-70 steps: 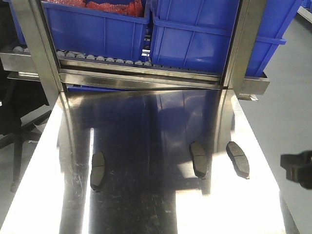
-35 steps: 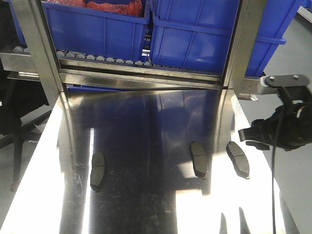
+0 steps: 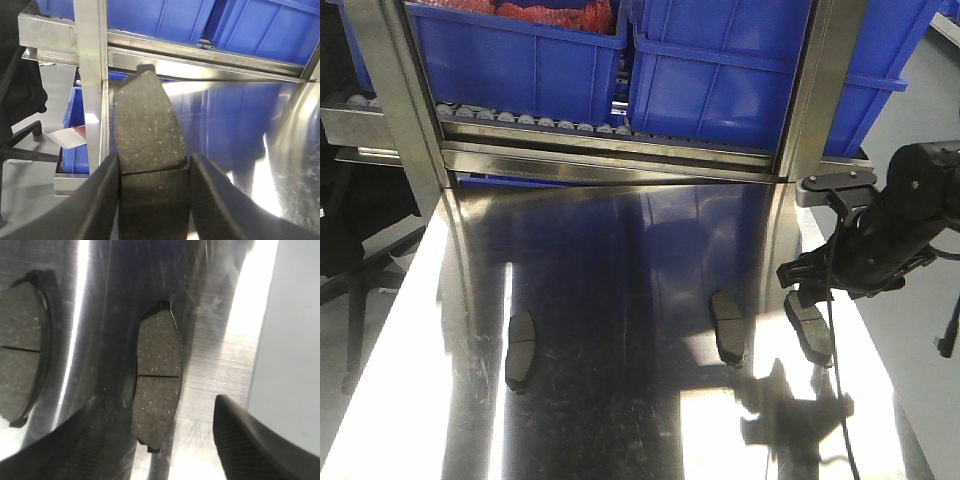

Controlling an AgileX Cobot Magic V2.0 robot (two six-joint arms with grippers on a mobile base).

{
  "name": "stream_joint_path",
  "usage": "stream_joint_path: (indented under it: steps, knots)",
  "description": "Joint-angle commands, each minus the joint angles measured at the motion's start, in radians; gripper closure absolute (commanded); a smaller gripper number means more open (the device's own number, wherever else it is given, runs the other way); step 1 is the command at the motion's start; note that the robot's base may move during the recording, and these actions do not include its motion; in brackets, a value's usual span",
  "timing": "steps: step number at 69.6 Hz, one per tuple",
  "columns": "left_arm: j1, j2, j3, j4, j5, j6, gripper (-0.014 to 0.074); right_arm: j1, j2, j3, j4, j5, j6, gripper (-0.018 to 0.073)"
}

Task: Move and align brake pads A on conveyor
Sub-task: 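Lower the right gripper onto the outermost brake pad and close, then lift the brake pad with the right gripper off the table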

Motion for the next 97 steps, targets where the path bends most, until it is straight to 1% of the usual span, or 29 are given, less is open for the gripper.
stream_joint_path:
  steps: [1, 30, 51, 71, 77, 82, 97]
  knots:
    - [-0.003, 0.005, -0.028, -0.012, -0.105, -0.009, 0.0603, 0.003, -0.016, -0.034, -0.010, -0.023, -0.012, 0.0085]
    - [-0.003, 0.005, -0.028, -0.012, -0.105, -0.009, 0.0603, 0.003, 0.099, -0.038, -0.013, -0.049, -0.029, 0.0085]
    - [-0.003, 0.005, -0.028, -0.012, -0.105, -0.009, 0.0603, 0.003, 0.177, -0.127, -0.013, 0.041, -0.023, 0.0085]
    - [-0.003, 0.005, -0.028, -0.012, -0.105, -0.009, 0.0603, 0.003, 0.188, -0.135, -0.013, 0.042, 0.007, 0.0096]
    - [-0.003, 0.005, -0.028, -0.012, -0.105, -0.009, 0.0603, 0.003, 0.188, -0.135, -0.013, 0.049, 0.008, 0.0137]
    - [-0.003, 0.005, -0.028, -0.012, -0.105, -0.009, 0.0603, 0.003, 0.188, -0.135, -0.013, 0.053, 0.018, 0.0191]
    - [-0.003, 0.005, -0.028, -0.012, -0.105, -0.009, 0.0603, 0.001, 0.168, -0.135, -0.013, 0.047, 0.054, 0.0413]
